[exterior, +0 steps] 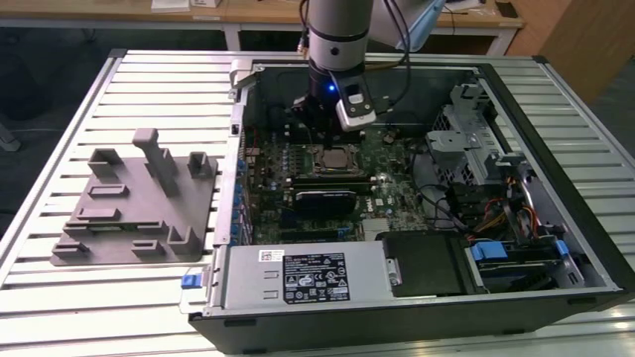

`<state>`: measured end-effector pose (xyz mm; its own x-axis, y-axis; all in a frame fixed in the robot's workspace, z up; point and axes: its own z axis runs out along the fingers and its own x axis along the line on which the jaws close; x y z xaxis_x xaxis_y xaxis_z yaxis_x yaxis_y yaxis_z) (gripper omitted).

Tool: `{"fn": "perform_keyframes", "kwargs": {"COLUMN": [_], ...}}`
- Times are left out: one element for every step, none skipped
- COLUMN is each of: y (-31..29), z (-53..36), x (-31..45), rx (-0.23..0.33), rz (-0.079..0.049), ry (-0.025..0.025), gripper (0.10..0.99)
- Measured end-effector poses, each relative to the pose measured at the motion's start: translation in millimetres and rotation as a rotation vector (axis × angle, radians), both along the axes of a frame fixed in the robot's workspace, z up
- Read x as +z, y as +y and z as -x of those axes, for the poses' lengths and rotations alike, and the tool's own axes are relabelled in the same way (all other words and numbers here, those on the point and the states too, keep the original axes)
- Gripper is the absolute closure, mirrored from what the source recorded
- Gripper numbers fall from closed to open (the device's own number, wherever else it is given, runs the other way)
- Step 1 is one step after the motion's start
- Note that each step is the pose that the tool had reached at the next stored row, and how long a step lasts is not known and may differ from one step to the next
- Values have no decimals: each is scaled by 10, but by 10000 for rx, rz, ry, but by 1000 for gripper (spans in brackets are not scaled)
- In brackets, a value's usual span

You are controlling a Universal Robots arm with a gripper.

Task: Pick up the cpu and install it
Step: 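Close the cpu cover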

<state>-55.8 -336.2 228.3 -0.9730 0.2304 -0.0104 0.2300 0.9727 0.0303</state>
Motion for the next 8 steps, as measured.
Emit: {"fn": "perform_keyframes", "kwargs": {"y": [-3, -8, -15, -24, -33, -41, -46, -50], "z": [3, 5, 7, 8, 9, 11, 13, 16], "x": [-8, -16, -25, -34, -43, -52, -62, -72], "rx": [2, 2, 2, 2, 2, 2, 1, 1], "rz": [4, 9, 11, 12, 12, 12, 12, 13], "ry": [0, 1, 2, 2, 2, 2, 2, 2], "gripper": [980, 980, 980, 980, 980, 980, 980, 980]}}
